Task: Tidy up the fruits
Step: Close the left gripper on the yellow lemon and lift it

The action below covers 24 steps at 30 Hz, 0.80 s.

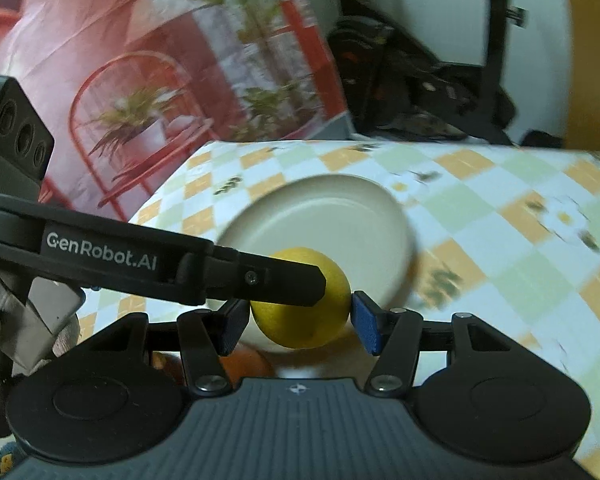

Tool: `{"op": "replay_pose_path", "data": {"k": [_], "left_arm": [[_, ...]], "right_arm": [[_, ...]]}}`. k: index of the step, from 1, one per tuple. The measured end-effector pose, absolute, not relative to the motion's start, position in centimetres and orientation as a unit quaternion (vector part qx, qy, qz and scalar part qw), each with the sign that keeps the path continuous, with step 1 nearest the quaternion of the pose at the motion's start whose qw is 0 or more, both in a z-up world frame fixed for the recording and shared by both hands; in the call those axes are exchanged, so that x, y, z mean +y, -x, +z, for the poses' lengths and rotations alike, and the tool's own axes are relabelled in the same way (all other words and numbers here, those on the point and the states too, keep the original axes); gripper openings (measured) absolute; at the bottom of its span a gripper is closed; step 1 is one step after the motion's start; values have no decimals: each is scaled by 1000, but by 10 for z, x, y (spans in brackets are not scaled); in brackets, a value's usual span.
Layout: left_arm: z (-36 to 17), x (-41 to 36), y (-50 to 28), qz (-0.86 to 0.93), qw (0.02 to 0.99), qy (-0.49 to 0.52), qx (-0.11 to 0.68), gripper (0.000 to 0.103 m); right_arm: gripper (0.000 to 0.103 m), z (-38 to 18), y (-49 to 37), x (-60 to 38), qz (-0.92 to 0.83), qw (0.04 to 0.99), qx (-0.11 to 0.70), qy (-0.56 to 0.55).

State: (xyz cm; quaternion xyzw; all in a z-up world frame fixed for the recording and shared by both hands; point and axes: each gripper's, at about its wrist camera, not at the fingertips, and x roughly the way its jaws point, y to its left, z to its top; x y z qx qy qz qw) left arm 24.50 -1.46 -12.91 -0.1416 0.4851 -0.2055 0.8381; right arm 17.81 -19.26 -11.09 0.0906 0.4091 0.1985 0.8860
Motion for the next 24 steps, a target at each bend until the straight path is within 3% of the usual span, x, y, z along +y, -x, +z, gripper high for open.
{"op": "replay_pose_path", "data": {"k": [11,24], "left_arm": [[-142,35,-281,-152,845,156,488,61],[-159,46,-282,-130,847,145,494,61]], "right_arm": [[58,-128,-245,-130,237,865,440,-56],[58,-146,-263,-109,228,852,469,-40]]}}
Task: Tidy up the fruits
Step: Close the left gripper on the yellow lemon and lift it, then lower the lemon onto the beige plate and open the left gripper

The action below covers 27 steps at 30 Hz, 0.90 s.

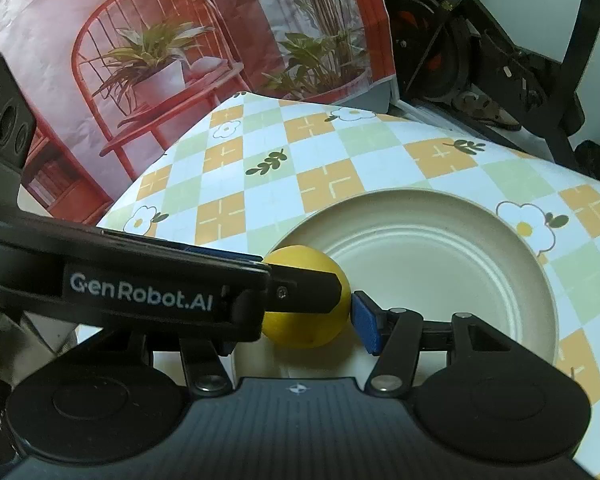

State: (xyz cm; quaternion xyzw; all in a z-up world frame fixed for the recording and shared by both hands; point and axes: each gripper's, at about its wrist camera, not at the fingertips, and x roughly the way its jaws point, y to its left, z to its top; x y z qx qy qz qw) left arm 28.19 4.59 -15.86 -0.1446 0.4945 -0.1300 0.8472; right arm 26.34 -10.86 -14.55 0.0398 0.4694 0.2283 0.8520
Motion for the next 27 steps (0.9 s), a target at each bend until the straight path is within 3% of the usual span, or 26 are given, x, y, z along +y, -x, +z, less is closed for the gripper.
{"op": "replay_pose_path", "data": {"k": [9,13,27], "left_arm": [[-156,44,-278,-122,855,134,486,61],[-151,46,-276,-115,857,134,484,60],[-115,45,-241,-141,877,109,446,60]], "right_arm": [[60,-146,-262,-104,220,855,468,-44],[67,-139,-257,-108,212,859,466,-30],[68,-90,-196,-176,219,888,400,-63]]}}
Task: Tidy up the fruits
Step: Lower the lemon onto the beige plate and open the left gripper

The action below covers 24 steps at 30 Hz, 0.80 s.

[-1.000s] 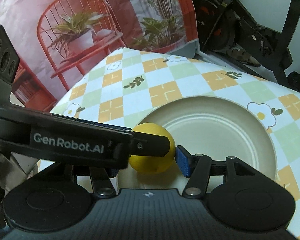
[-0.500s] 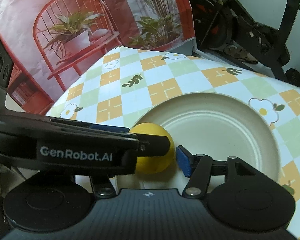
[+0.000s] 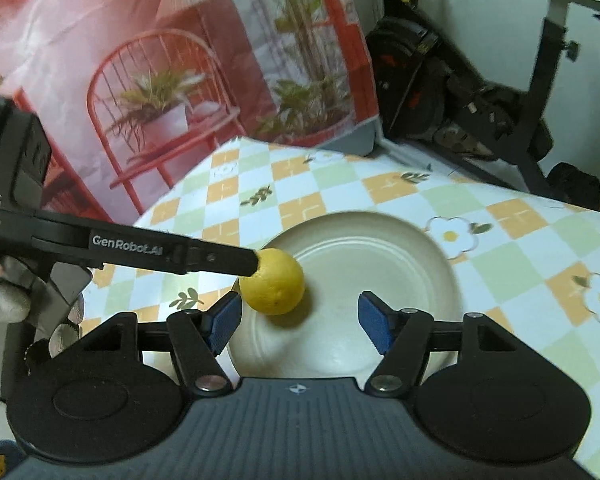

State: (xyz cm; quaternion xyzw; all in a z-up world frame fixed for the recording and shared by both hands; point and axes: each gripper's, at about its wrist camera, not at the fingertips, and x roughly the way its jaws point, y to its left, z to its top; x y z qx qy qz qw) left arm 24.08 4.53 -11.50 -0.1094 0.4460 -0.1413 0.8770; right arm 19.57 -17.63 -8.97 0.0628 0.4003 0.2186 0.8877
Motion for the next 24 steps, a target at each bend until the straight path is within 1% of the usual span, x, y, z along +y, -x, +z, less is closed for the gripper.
{"op": "replay_pose_path", "data": {"k": [5,12,20,24], "left_arm": [[-105,37,-222,-156,885,90,430,60],[-97,17,-196,-186,887,70,416,60],[-102,-16,-175,-242,871,45,426,60],[-109,-31,-167,-267,858,35,438,60]], "right_arm": [[68,-78,-168,-200,209,900,375,-79],[68,-79,-128,-226,181,912,352,-107],[68,-99,-87,-238,160,910,367,-109],[68,-110,-71,-237,158,907,382,-86]]}}
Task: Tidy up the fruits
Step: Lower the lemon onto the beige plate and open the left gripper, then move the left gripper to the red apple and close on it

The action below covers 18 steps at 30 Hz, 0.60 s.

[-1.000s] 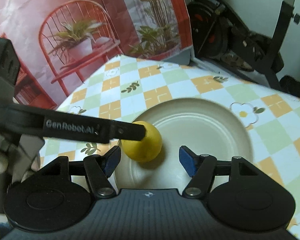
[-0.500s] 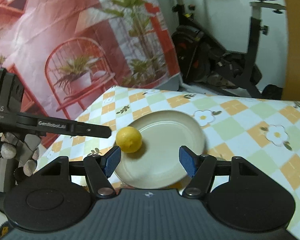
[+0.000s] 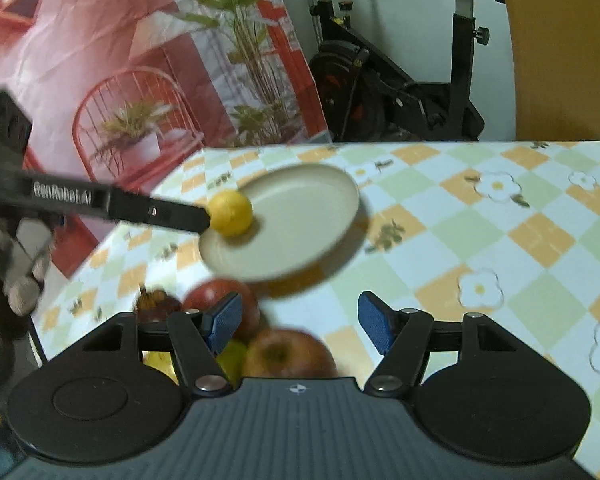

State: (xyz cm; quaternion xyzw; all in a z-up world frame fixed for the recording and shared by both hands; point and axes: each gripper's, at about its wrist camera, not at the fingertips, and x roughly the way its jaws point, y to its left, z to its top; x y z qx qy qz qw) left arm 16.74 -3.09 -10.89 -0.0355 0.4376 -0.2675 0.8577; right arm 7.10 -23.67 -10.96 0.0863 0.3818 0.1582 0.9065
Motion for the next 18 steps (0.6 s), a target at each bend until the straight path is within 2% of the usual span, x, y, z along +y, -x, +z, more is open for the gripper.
{"op": "replay_pose_path", "data": {"k": [8,18], "left_arm": [[-127,-53,-157,-300,833,17,465,60],[-147,-80,-162,-323,800,13,504,60]], "right_arm": [[68,-131,-53,-225,171,896,403,-71],[64,-145,-56,-233,171,886,416,-109]]}}
